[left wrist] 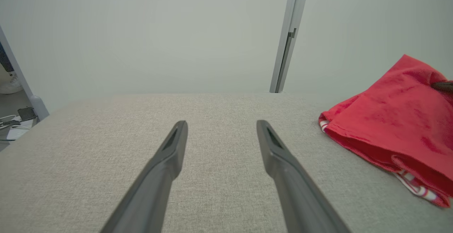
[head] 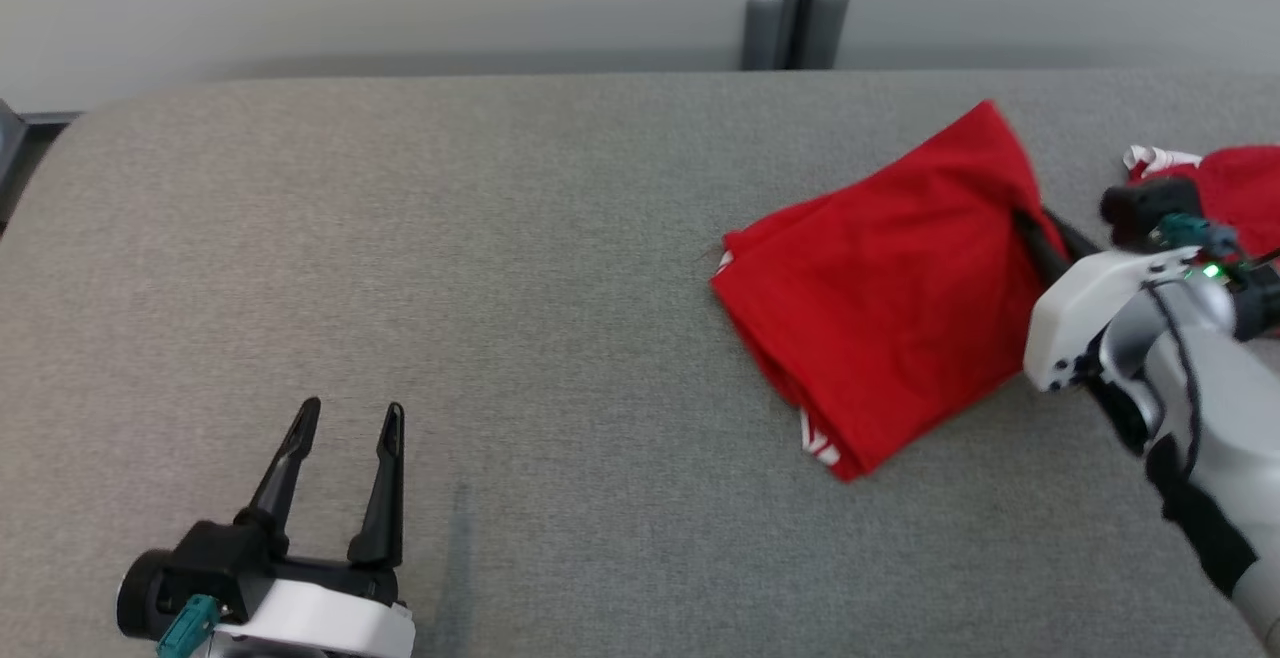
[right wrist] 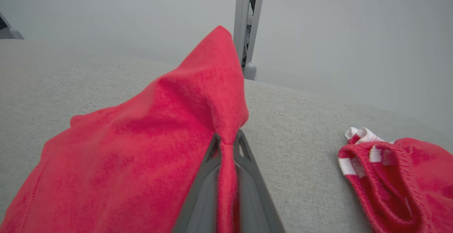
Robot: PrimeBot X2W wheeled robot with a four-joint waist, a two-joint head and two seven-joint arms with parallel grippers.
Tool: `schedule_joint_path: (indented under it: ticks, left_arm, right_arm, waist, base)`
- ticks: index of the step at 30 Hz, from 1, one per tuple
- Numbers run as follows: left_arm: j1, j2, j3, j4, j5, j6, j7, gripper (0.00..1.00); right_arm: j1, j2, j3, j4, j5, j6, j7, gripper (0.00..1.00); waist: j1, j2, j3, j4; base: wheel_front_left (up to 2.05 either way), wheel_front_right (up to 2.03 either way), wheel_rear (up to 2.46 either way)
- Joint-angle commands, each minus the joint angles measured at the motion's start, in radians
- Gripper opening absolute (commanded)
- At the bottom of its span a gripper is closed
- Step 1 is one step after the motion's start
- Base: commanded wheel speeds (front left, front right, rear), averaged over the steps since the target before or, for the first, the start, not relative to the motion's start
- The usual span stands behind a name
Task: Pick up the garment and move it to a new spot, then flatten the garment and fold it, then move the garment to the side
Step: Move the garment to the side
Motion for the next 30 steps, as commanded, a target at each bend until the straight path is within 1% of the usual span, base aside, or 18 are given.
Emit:
schedule_joint_path:
  ticks: [1,9,17,21,24,25,26,27,30]
  left_arm:
    - [-0.033,0.006,0.004,-0.010,0.007,-0.007,-0.004,1.00]
    - [-0.106,0.041,0.018,-0.067,0.029,-0.017,-0.004,1.00]
    - [-0.104,0.082,0.021,-0.153,0.049,-0.011,0.003,1.00]
    - [-0.100,0.093,0.016,-0.204,0.053,-0.007,0.029,1.00]
    - [-0.087,0.097,0.015,-0.240,0.053,-0.002,0.046,1.00]
    - [-0.082,0.100,0.017,-0.250,0.053,-0.001,0.050,1.00]
    - [-0.082,0.100,0.017,-0.250,0.053,-0.001,0.050,1.00]
    - [-0.080,0.101,0.019,-0.262,0.051,0.001,0.054,1.00]
    - [-0.067,0.102,0.023,-0.287,0.047,0.009,0.061,1.00]
  right_arm:
    - [-0.040,-0.037,0.009,-0.005,0.006,0.000,0.000,0.00]
    - [-0.221,-0.171,0.052,-0.007,0.028,0.000,-0.004,0.00]
    - [-0.318,-0.250,0.078,0.027,0.046,0.000,-0.018,0.00]
    - [-0.348,-0.267,0.098,0.055,0.050,0.000,-0.021,0.00]
    - [-0.362,-0.254,0.103,0.066,0.075,0.000,-0.016,0.00]
    - [-0.380,-0.261,0.120,0.068,0.048,0.000,-0.027,0.00]
    - [-0.380,-0.261,0.120,0.068,0.048,0.000,-0.027,0.00]
    - [-0.391,-0.266,0.147,0.075,0.015,0.000,-0.034,0.00]
    - [-0.401,-0.229,0.130,0.110,0.028,0.000,-0.053,0.00]
  waist:
    - [0.0000,0.0000,0.081,-0.075]
    - [0.0000,0.0000,0.189,-0.187]
    - [0.0000,0.0000,0.246,-0.266]
    - [0.0000,0.0000,0.256,-0.281]
    - [0.0000,0.0000,0.258,-0.285]
    - [0.0000,0.0000,0.261,-0.288]
    - [0.0000,0.0000,0.261,-0.288]
    - [0.0000,0.0000,0.265,-0.289]
    - [0.0000,0.0000,0.273,-0.294]
  base:
    - [0.00,0.00,0.00]
    - [0.00,0.00,0.00]
    - [0.00,0.00,0.00]
    - [0.00,0.00,0.00]
    - [0.00,0.00,0.00]
    - [0.00,0.00,0.00]
    - [0.00,0.00,0.00]
    - [0.00,0.00,0.00]
    - [0.00,0.00,0.00]
